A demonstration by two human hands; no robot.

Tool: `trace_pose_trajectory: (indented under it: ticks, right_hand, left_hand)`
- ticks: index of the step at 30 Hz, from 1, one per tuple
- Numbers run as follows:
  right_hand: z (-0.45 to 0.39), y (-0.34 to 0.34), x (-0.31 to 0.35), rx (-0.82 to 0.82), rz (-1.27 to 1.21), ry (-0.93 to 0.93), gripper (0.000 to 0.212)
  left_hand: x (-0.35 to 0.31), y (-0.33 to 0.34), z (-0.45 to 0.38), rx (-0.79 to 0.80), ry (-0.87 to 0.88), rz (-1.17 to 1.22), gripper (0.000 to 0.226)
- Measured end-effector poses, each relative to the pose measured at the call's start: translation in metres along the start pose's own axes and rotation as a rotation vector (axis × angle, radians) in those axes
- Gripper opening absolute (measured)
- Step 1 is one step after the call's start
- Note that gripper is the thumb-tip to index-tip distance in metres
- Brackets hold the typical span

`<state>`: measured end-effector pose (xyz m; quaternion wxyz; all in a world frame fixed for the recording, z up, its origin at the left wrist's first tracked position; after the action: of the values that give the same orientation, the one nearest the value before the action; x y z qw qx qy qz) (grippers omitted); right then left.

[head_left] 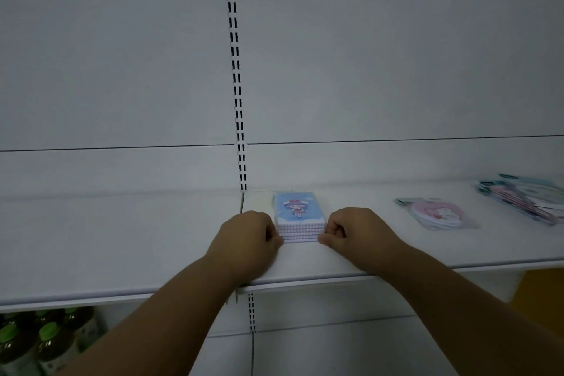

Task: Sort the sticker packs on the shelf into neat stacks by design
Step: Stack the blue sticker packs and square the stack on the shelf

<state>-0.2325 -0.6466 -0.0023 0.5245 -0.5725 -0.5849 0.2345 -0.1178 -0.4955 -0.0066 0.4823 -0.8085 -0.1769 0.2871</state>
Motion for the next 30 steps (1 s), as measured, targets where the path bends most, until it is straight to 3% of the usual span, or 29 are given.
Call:
trace_pose_trajectory:
  ticks: [4, 9, 30]
  right_hand:
    - [0.001, -0.002, 0.000, -0.017, 0.009, -0.002, 0.025]
    - [0.006, -0.013, 0.000, -0.135, -0.040, -0.021, 0.022]
    - [0.006, -0.005, 0.001, -0.075, -0.005, -0.032, 0.013]
  left_hand:
    - [-0.001, -0.001, 0.002, -0.003, 0.020, -0.001, 0.022]
    - [0.001, -0.009, 0.004, -0.128, 0.022, 0.040, 0.026]
    - [0.000, -0.004, 0.005, -0.067, 0.034, 0.049, 0.018]
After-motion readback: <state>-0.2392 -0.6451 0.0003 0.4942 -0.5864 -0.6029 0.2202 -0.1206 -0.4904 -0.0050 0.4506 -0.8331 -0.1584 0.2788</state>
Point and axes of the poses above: each hand's wrist, its own z-axis away from the middle knuckle, its own y-axis out of the palm, x = y × z, the point moved 7 cm from there along -z, towards the middle knuckle
